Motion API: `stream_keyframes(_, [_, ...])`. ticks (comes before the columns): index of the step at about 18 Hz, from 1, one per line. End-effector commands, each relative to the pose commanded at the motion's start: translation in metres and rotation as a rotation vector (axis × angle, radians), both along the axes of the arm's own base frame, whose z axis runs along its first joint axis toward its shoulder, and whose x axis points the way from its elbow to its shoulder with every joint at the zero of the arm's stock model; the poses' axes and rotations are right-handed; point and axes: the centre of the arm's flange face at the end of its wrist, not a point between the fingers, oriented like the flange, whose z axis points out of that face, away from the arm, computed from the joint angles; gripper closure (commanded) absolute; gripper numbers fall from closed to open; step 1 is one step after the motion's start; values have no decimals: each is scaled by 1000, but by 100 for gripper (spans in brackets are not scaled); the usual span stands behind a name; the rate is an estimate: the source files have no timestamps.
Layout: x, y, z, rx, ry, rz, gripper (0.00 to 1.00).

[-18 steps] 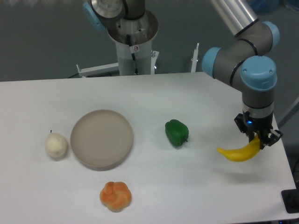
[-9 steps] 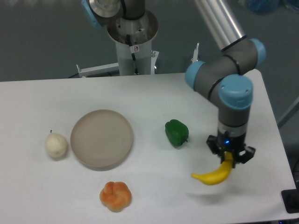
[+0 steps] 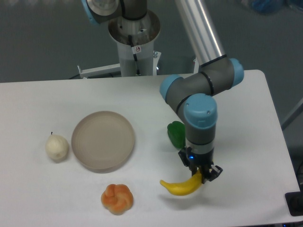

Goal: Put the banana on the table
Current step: 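Carry the banana toward the green pepper and lower it onto the table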

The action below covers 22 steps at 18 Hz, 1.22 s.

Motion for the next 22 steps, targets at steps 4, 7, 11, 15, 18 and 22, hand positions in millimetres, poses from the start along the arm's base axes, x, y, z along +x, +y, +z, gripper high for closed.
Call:
stream_keyframes(4, [8,-4,-16,-37,-8,-81,62])
stream_keyframes(7, [8,-3,-24,-45,-15,-72,62])
stream_keyframes(11, [7,-3,-34,-55,-29,-59,61])
stream_keyframes(15, [7,-4,-34,-57,-29,-60,57])
stream_keyframes(18, [7,-4,-34,-56,-30,-62,57])
stream_keyframes(22, [7,-3,-34,-55,-29,-62,51])
